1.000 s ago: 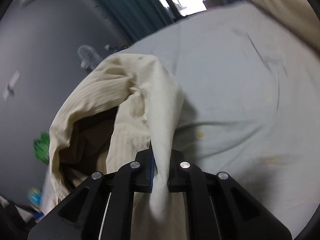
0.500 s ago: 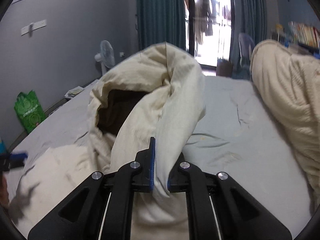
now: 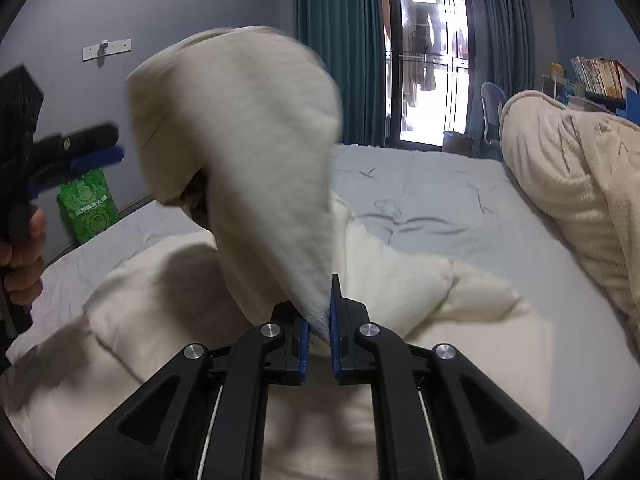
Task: Fold large clothes
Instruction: 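Lift the hood and fold it toward the hem with the right gripper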
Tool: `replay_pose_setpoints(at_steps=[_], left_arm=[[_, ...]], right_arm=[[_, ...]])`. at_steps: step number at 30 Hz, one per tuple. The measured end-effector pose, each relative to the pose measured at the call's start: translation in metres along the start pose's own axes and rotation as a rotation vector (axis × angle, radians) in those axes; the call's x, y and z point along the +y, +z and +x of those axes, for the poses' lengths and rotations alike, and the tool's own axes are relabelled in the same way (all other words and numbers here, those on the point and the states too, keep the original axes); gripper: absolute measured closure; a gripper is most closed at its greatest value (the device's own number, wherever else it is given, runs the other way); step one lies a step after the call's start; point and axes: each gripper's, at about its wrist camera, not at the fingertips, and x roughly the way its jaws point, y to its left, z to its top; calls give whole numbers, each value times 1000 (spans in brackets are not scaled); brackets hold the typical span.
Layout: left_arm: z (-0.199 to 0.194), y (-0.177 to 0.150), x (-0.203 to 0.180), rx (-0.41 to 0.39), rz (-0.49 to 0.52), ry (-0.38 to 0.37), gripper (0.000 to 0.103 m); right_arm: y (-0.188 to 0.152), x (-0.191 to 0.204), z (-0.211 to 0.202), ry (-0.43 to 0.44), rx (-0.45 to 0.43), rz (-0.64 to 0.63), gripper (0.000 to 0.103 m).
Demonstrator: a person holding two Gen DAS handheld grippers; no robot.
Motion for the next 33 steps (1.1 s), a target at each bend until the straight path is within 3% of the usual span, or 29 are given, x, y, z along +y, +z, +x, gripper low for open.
replay_pose_setpoints(at_steps=[3, 4, 5, 6, 7, 9, 14, 18, 22, 24, 26, 29, 31, 33], left_arm=[[7, -2, -13, 3, 72, 17, 28], [10, -4, -15, 7, 72, 5, 34], [13, -4, -16, 16, 64, -18, 47], [18, -6, -17, 50, 63, -33, 80], [21, -7, -19, 71, 81, -25, 89], [18, -12, -32, 68, 131, -22, 92], [0, -38, -52, 78, 146, -50, 93], [-4, -68, -72, 133, 190, -43, 93], [1, -92, -74, 196, 210, -4, 93], [3, -102, -76, 222, 223, 13, 93], [3, -110, -78, 240, 251, 34, 93], [2, -112, -78, 239, 265, 44, 93], [2, -111, -78, 237, 262, 43, 93], [1, -112, -76, 234, 268, 47, 93]], right_arm=[[-10, -3, -1, -7, -7, 3, 95], [-15, -1, -3, -15, -11, 4, 95], [-22, 4, -8, -26, -14, 7, 95], [-22, 3, -9, -36, -20, 12, 95], [-20, 2, -9, -51, -29, 19, 95], [-23, 4, -15, -84, -47, 29, 95], [-22, -11, -28, -194, -138, 56, 95], [-27, -12, -29, -228, -171, 46, 93], [-47, -20, -17, -163, -13, 112, 91], [-53, -20, -24, -122, 56, 121, 82], [-55, -19, -37, -97, 70, 127, 80], [-52, -22, -65, -72, 20, 147, 66], [-46, -23, -81, -8, -38, 182, 43], [-37, -17, -90, 54, -80, 192, 35]])
